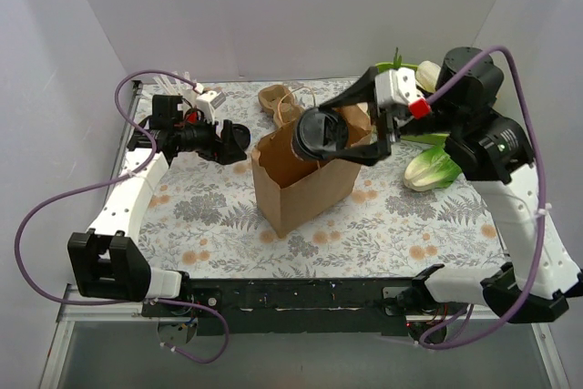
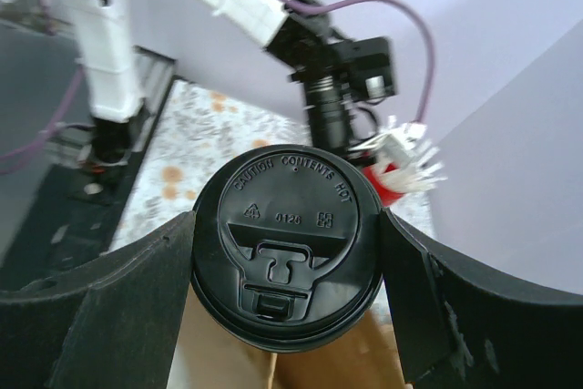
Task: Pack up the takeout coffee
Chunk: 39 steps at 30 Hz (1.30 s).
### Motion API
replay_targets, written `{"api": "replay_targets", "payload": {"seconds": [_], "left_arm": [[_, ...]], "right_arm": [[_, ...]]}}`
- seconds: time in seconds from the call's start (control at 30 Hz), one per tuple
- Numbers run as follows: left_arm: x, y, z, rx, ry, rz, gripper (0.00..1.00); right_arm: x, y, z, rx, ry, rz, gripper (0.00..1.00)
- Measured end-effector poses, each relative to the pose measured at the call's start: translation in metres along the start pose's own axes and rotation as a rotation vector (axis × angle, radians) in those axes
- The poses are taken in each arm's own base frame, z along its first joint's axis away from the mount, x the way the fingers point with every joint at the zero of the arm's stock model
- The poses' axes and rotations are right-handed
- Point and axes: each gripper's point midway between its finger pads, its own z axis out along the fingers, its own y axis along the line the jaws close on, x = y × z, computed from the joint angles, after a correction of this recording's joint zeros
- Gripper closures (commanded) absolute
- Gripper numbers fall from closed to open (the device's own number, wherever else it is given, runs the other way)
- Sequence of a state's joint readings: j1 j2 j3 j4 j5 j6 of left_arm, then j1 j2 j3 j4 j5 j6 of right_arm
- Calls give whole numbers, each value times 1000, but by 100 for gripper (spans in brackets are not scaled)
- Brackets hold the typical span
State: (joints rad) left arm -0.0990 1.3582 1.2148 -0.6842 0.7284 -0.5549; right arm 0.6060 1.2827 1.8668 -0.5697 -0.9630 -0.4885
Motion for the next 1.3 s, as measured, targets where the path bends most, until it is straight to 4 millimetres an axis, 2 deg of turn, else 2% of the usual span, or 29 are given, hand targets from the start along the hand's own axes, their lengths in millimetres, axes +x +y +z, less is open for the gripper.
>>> {"api": "replay_targets", "payload": {"seconds": [0.17, 0.23, 0.3, 0.43, 0.6, 0.73, 0.93, 1.3], "left_arm": [[-2, -7, -11, -11, -13, 30, 27], [-4, -11, -16, -14, -26, 44, 26], [-5, -15, -20, -17, -38, 55, 26], [-2, -21, -29, -25, -44, 59, 26], [1, -23, -35, -45, -39, 58, 26], [7, -22, -37, -62, -26, 50, 26], [21, -19, -36, -78, 9, 25, 26], [23, -15, -36, -96, 17, 23, 26]], "right_arm": [[-5, 57, -25, -70, 19, 86, 99], [3, 78, -33, -98, 35, 92, 99], [22, 100, -40, -124, 63, 100, 99], [81, 138, -44, -176, 126, 194, 99], [161, 161, -36, -215, 191, 275, 99], [206, 179, -35, -240, 231, 299, 99], [239, 192, -33, -261, 234, 275, 99], [286, 214, -29, -299, 241, 321, 98]]}}
